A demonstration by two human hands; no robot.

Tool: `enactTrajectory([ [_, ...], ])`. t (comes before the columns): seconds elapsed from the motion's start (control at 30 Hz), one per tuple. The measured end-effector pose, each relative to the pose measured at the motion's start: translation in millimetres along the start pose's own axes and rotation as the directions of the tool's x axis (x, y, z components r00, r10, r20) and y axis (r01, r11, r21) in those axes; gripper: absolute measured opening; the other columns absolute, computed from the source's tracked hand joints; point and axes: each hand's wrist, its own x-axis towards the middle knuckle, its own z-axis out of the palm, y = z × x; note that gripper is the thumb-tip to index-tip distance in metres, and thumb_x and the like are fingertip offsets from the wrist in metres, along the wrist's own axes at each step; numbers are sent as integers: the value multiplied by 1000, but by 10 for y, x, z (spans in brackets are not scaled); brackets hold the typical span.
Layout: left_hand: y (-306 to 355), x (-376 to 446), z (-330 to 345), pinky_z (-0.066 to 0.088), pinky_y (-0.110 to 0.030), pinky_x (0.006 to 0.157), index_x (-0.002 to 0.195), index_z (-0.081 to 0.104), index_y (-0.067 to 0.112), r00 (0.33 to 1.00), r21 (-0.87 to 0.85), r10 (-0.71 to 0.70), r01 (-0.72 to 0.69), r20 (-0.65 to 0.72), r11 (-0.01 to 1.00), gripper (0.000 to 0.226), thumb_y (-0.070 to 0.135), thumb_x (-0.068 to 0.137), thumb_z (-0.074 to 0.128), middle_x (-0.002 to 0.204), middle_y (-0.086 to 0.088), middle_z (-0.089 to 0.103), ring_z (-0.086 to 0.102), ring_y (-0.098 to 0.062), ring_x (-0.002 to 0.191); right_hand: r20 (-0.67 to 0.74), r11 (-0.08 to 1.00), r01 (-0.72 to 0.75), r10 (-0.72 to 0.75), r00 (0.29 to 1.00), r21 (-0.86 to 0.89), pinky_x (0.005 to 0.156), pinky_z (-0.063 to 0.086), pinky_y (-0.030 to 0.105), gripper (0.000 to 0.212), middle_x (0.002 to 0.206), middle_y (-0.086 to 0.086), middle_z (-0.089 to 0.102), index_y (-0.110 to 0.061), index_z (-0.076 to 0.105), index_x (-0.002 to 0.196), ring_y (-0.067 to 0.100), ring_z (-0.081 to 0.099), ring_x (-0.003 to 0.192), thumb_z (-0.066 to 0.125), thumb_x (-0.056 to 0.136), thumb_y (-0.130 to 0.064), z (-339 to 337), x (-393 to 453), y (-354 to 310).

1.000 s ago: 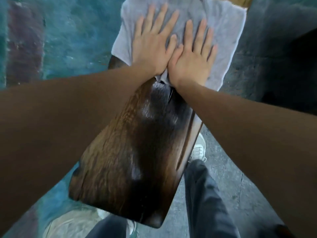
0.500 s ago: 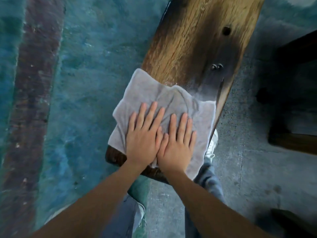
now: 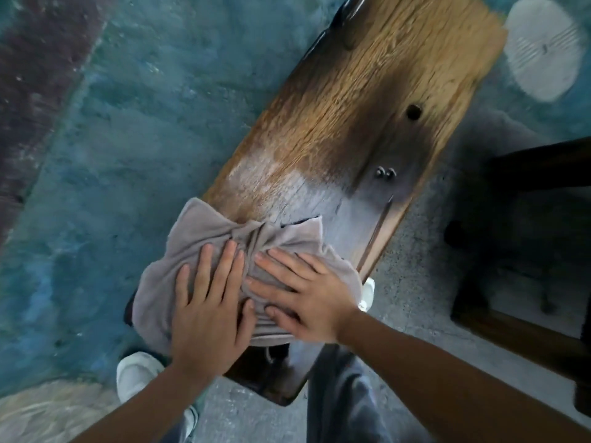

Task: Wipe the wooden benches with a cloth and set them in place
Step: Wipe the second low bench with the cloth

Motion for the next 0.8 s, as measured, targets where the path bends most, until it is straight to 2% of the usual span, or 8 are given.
enactTrajectory([
  [0.13,405,852,-75,8,-52,125,159,9,4,996,9,-72,73,-50,997,80,48,95,30,169,-12,6,6,-29,156,21,993,86,-84,996,-75,126,10,42,56,166,-2,25,-35,39,153,17,13,156,44,99,-50,-357,288,943],
  [0.33,853,2214,-193,6,-52,126,159,1,3,989,55,-122,127,-85,990,81,46,96,28,168,-16,3,1,-30,157,-42,989,66,-72,997,-132,127,8,44,61,167,4,23,-28,35,156,22,14,156,42,99,-47,-795,655,2110],
  [0.47,1246,3283,-336,9,-53,126,158,4,2,965,47,-224,232,-132,971,78,41,94,26,168,-16,5,4,-31,156,-127,996,-60,51,991,-68,127,13,44,61,166,3,27,-18,37,156,20,19,155,42,98,-35,-1089,981,2847],
  [0.63,1634,4731,-565,13,-50,124,159,10,7,915,-90,-373,363,-152,927,78,43,91,24,169,-9,10,8,-26,156,-137,984,-174,165,977,-49,127,12,39,57,167,-6,23,-29,35,156,13,17,155,38,99,-32,-1618,1519,3999],
  [0.73,1762,5306,-638,15,-50,123,160,11,14,908,-119,-395,380,-142,917,73,43,95,25,169,-3,12,9,-24,156,-203,937,-348,348,915,34,126,10,39,52,168,-7,20,-36,34,155,14,14,156,30,103,-37,-1759,1676,4329],
  [0.8,1757,5468,-641,14,-51,123,161,9,20,917,-111,-378,366,-125,924,71,47,96,21,169,0,11,8,-25,156,-254,858,-506,511,821,93,126,6,43,54,169,-7,16,-42,28,156,17,10,157,26,102,-42,-1733,1690,4353],
])
